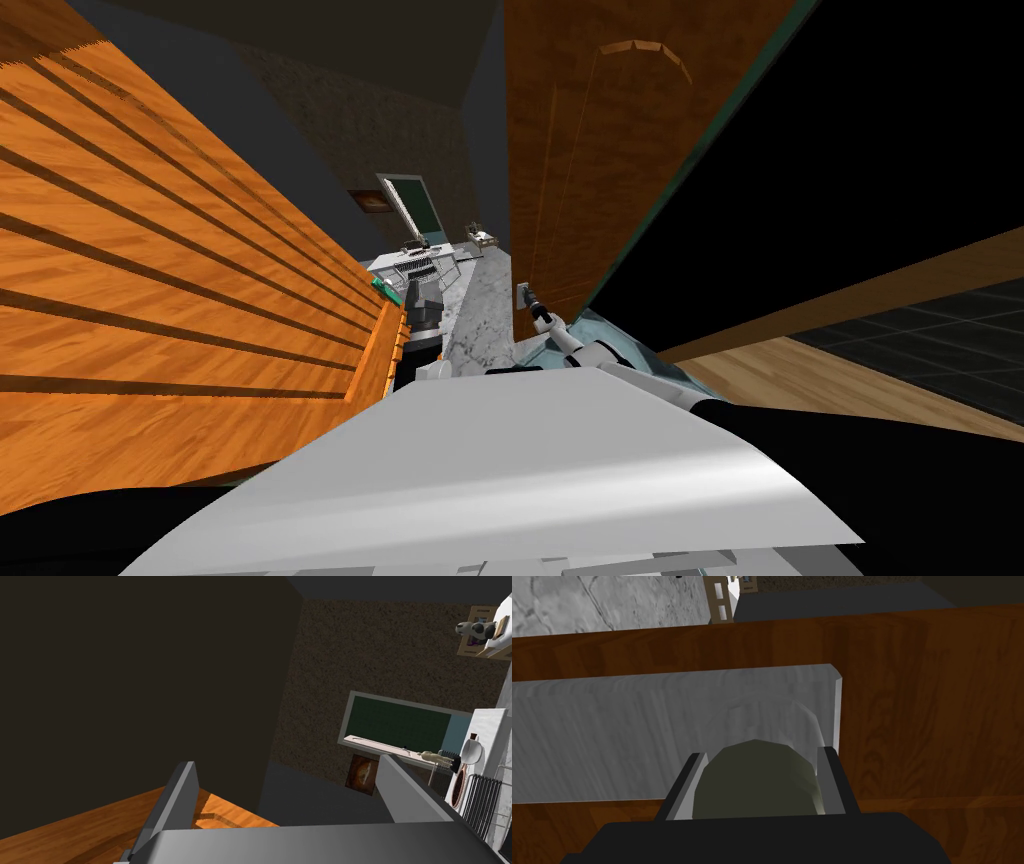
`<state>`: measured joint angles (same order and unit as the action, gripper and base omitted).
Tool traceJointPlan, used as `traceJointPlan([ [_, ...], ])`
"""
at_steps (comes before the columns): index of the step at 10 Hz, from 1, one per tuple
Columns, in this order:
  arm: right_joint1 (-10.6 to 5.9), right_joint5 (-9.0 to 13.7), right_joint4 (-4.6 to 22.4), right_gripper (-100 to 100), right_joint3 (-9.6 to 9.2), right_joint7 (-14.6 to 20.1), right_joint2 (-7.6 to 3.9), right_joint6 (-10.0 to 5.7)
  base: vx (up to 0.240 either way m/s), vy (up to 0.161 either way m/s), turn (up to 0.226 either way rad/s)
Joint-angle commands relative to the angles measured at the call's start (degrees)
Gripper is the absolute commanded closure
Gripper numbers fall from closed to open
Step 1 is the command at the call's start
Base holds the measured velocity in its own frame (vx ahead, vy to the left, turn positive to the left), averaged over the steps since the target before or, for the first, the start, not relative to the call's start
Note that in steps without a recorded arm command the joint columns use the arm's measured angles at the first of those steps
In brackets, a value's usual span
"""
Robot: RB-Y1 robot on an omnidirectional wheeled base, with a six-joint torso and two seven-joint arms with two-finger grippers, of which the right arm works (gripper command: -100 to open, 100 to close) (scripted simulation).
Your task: Push the door open
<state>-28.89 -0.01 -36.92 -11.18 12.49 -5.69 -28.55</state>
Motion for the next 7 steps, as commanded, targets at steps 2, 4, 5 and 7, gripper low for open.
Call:
traceJointPlan([
  [2,-1.73,0.22,3.98,100,0.69,-0.21,-0.29,-1.74,0.009,-0.015,0.026],
  [4,-1.64,0.65,4.13,100,2.07,-0.9,-0.67,-1.64,0.094,0.112,-0.083],
  [5,-1.61,0.79,4.19,100,2.52,-1.13,-0.79,-1.6,0.072,0.109,-0.054],
  [7,-1.52,1.22,4.34,100,3.88,-1.81,-1.15,-1.5,0.124,0.133,-0.068],
])
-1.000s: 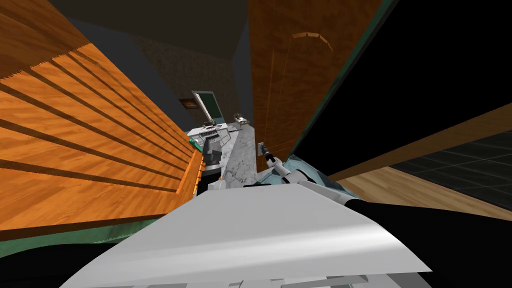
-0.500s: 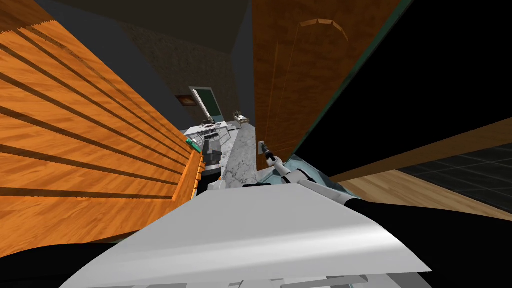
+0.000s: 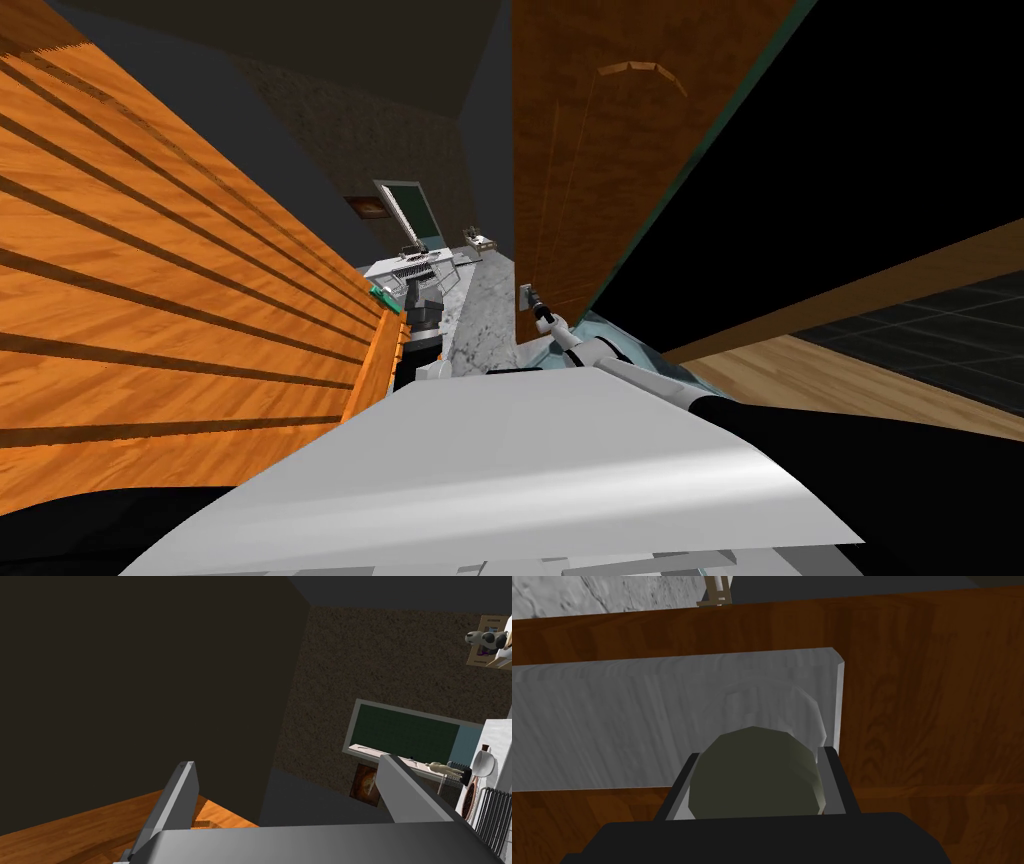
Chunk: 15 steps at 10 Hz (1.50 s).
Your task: Push the door open
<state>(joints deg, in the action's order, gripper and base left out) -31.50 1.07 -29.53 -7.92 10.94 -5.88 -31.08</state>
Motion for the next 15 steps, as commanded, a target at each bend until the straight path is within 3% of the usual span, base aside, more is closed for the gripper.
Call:
traceJointPlan([
  [1,1.08,0.14,-2.86,100,0.62,-0.27,-0.96,1.03,0.08,0.092,-0.01],
  [2,1.17,0.55,-2.9,100,1.94,-0.93,-1.29,1.13,0.133,0.137,-0.043],
  [3,1.17,0.55,-1.45,100,1.94,-0.93,-1.29,1.13,0.127,0.134,-0.057],
  [6,1.17,0.55,-2.9,100,1.94,-0.93,-1.29,1.13,0.016,0.016,-0.004],
  [7,1.25,0.94,-2.76,100,3.18,-1.55,-1.6,1.22,0.061,0.089,-0.049],
  [15,1.5,2.1,-2.35,100,6.87,-3.41,-2.45,1.5,0.138,0.152,-0.064],
])
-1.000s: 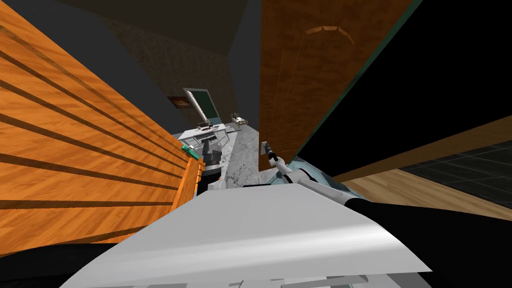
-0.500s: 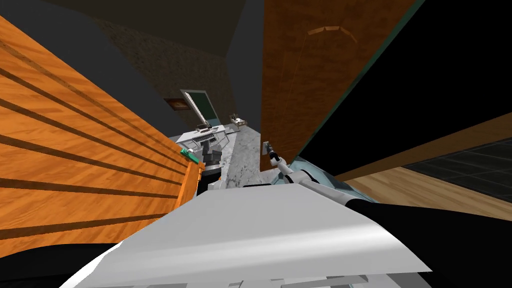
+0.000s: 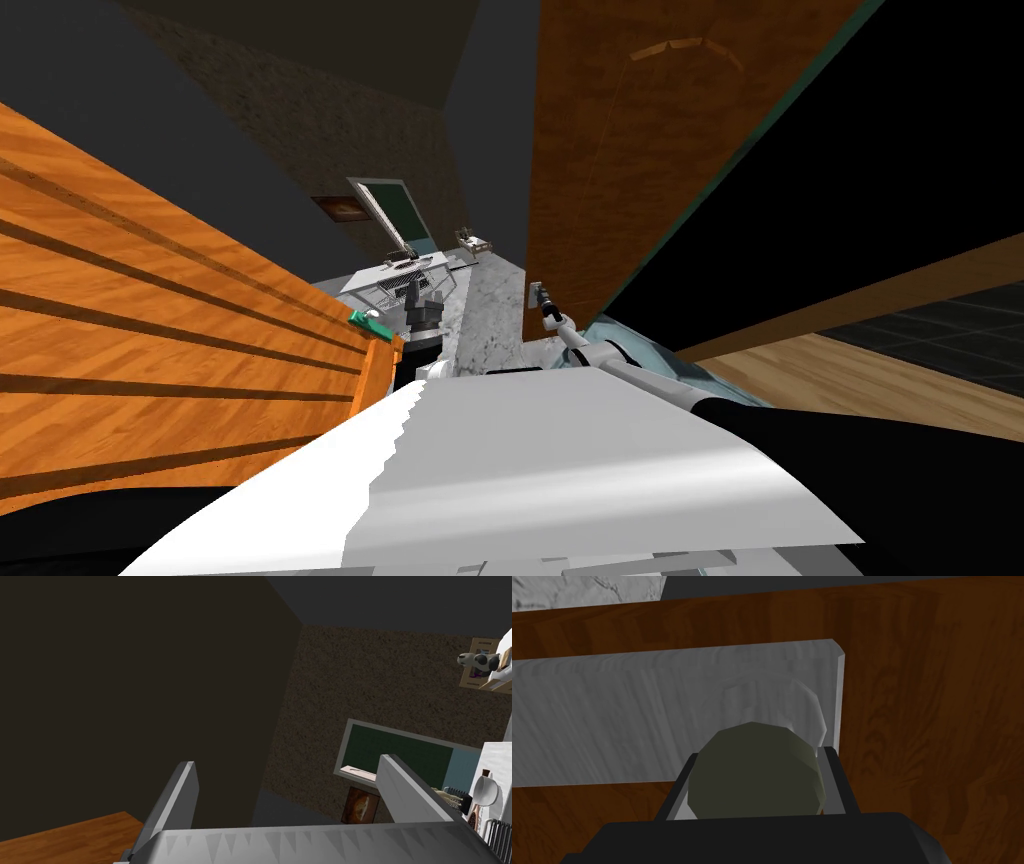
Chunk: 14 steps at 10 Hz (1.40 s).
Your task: Push the door open
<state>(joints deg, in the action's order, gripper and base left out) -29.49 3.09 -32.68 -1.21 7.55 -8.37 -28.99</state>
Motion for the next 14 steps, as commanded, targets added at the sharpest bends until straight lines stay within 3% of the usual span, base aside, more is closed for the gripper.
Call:
traceJointPlan([
  [1,0.0,0.0,0.0,100,0.0,0.0,0.0,0.0,0.058,0.052,-0.037],
  [12,0.68,1.91,0.67,100,5.17,-2.0,-2.35,-0.3,0.155,0.077,-0.04],
  [14,0.68,1.91,0.67,100,5.17,-2.0,-2.35,-0.3,0.086,0.047,-0.019],
])
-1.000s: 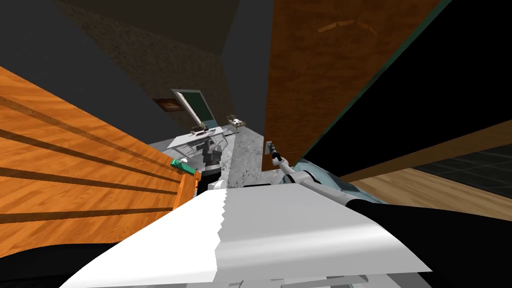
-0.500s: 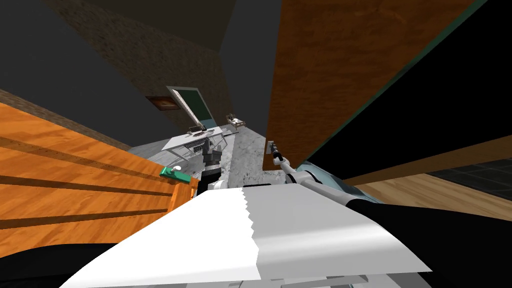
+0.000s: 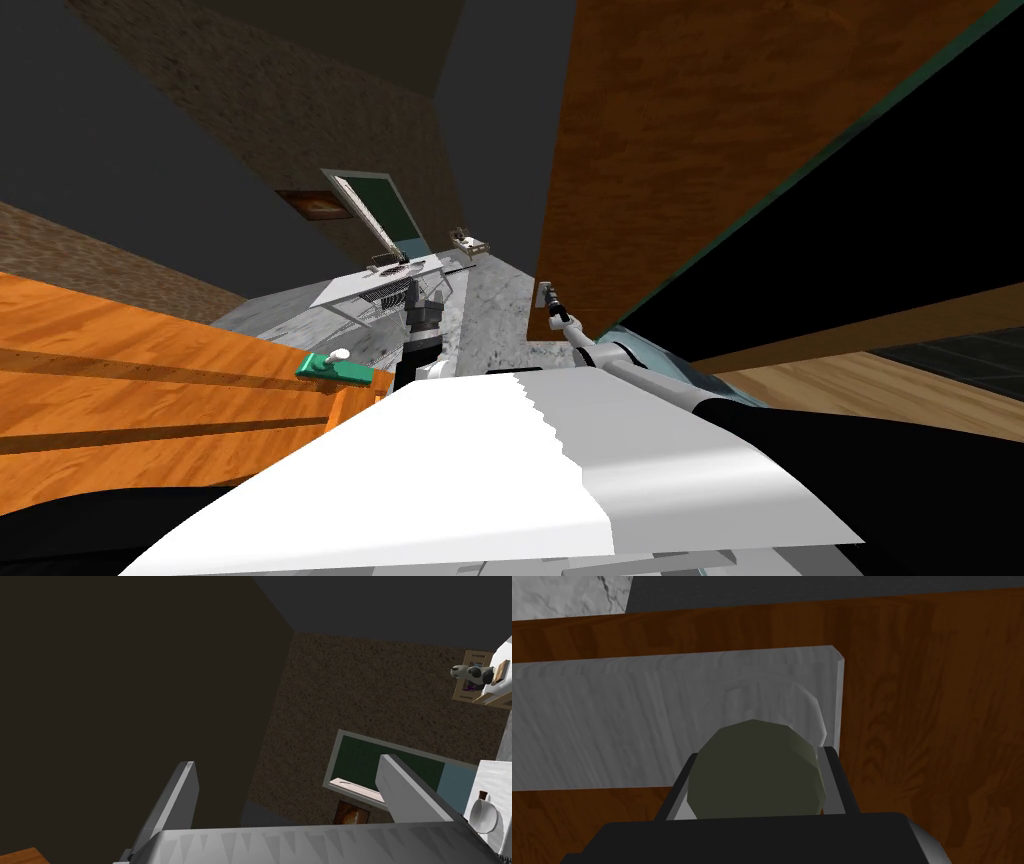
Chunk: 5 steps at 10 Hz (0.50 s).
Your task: Push the door open
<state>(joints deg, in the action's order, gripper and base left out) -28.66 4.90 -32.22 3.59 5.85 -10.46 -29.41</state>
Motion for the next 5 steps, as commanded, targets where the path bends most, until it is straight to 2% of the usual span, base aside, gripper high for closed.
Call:
traceJointPlan([
  [1,-0.01,0.43,0.34,100,1.27,-0.66,-0.66,0.09,0.111,0.069,-0.042],
  [4,0.14,0.77,0.46,100,2.19,-1.03,-1.06,0.05,0.143,0.083,-0.05],
  [5,0.29,1.11,0.59,100,3.13,-1.41,-1.47,0.01,0.133,0.089,-0.051],
])
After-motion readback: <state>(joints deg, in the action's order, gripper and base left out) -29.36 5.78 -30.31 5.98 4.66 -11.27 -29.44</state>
